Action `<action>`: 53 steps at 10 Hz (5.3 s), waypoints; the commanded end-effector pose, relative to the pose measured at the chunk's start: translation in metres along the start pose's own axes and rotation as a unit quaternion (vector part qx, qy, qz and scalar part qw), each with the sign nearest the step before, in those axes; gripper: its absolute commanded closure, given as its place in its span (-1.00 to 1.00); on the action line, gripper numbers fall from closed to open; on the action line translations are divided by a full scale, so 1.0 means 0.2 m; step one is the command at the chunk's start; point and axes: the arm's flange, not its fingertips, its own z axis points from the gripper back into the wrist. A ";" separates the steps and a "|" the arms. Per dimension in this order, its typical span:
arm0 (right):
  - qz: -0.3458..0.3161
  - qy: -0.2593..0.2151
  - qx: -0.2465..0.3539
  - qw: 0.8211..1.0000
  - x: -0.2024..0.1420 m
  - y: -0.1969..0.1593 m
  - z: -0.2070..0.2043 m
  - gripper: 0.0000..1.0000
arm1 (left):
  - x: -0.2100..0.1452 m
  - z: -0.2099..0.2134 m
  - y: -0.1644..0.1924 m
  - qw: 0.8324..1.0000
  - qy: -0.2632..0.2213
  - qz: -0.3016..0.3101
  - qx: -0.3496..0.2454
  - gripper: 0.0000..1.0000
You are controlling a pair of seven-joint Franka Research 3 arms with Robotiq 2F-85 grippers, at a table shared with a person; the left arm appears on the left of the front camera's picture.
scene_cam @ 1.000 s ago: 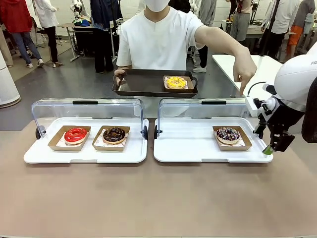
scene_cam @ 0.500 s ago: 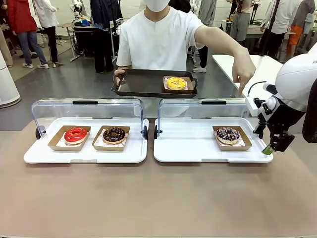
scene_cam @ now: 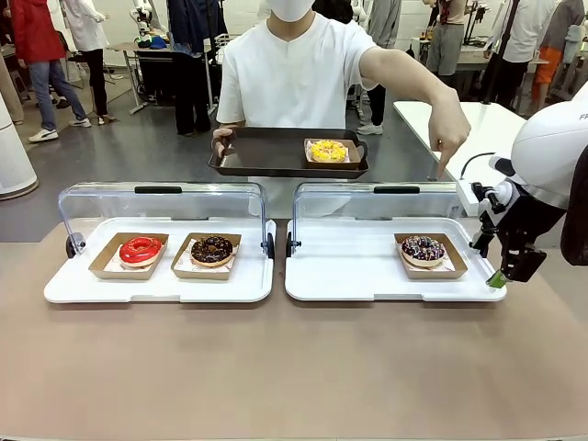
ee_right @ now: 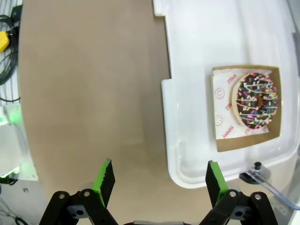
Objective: Provide the desired donut to the person.
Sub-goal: Pick up and lift the Paper togo box containing the Donut pointed at by the person.
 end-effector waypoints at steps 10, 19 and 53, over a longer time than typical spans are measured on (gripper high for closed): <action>-0.090 -0.036 0.048 0.994 -0.05 -0.48 -0.30 -1.00 | 0.00 0.00 0.00 1.000 -0.011 -0.010 -0.001 -1.00; -0.001 -0.025 0.038 0.999 -0.09 -0.42 -0.46 -1.00 | 0.00 0.00 0.00 1.000 -0.011 -0.010 -0.001 -1.00; 0.023 0.097 0.022 0.995 0.56 0.35 0.80 1.00 | 0.00 0.00 0.00 1.000 -0.011 -0.010 -0.001 -1.00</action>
